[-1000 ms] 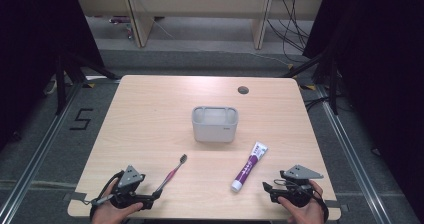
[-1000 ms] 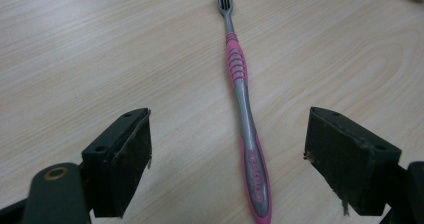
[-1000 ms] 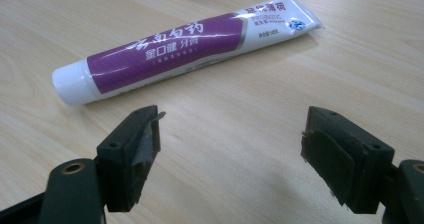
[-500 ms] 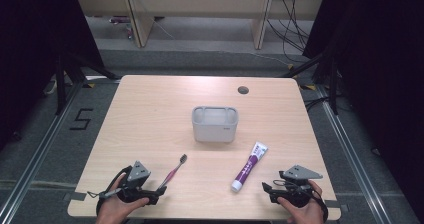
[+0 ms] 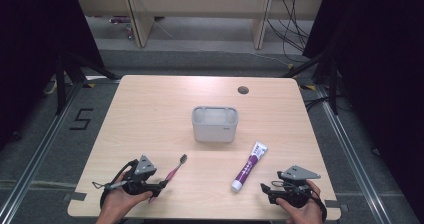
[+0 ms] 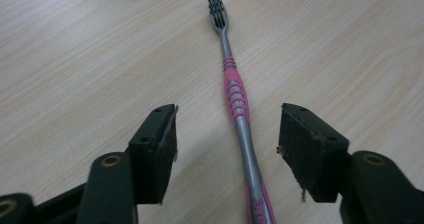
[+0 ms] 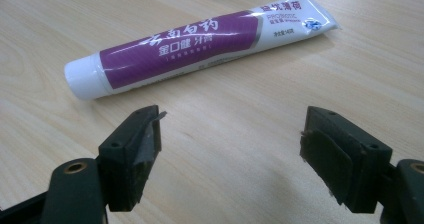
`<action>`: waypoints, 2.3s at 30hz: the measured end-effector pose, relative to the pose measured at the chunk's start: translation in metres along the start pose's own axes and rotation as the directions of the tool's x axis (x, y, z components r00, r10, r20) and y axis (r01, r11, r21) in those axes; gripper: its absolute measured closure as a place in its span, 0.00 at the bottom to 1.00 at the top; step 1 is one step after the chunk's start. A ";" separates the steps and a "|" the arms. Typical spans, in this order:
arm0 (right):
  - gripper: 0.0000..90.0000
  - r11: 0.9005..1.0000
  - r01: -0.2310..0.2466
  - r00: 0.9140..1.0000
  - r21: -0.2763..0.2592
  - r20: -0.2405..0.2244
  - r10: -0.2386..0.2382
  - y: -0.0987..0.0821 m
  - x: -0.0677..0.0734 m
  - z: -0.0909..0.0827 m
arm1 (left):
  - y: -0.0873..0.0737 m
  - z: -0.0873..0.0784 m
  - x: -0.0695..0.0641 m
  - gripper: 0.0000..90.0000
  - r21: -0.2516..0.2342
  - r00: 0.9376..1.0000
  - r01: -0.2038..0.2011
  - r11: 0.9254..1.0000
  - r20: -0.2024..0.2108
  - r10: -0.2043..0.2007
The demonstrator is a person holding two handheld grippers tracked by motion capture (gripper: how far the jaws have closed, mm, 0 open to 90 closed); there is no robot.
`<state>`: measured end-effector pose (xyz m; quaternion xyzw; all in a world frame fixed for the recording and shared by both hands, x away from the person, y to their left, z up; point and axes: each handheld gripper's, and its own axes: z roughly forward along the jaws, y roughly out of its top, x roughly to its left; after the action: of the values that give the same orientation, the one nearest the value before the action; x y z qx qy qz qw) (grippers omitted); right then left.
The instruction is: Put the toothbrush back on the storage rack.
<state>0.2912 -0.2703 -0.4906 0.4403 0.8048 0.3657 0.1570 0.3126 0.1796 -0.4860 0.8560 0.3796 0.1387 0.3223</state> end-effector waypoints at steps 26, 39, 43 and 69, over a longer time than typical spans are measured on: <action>0.28 1.000 0.004 1.000 0.007 0.010 -0.004 0.000 0.003 0.001 | 0.033 0.017 -0.003 0.72 0.231 0.993 -0.117 0.966 0.051 0.108; 0.28 1.000 0.023 1.000 0.002 0.012 -0.023 -0.001 0.002 0.001 | 0.041 0.030 -0.003 0.74 0.291 0.990 -0.134 0.947 0.070 0.119; 0.28 1.000 0.023 1.000 0.003 0.011 -0.023 0.000 0.002 0.001 | 0.046 0.033 -0.003 0.76 0.325 0.987 -0.158 0.933 0.083 0.139; 0.29 1.000 0.015 1.000 -0.004 -0.010 -0.016 0.000 0.001 0.000 | 0.051 0.039 0.001 0.87 0.396 0.981 -0.191 0.898 0.105 0.163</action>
<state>0.2910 -0.2689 -0.4905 0.4318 0.8082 0.3685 0.1567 0.3607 0.1371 -0.4815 0.9393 0.3094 0.0564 0.1373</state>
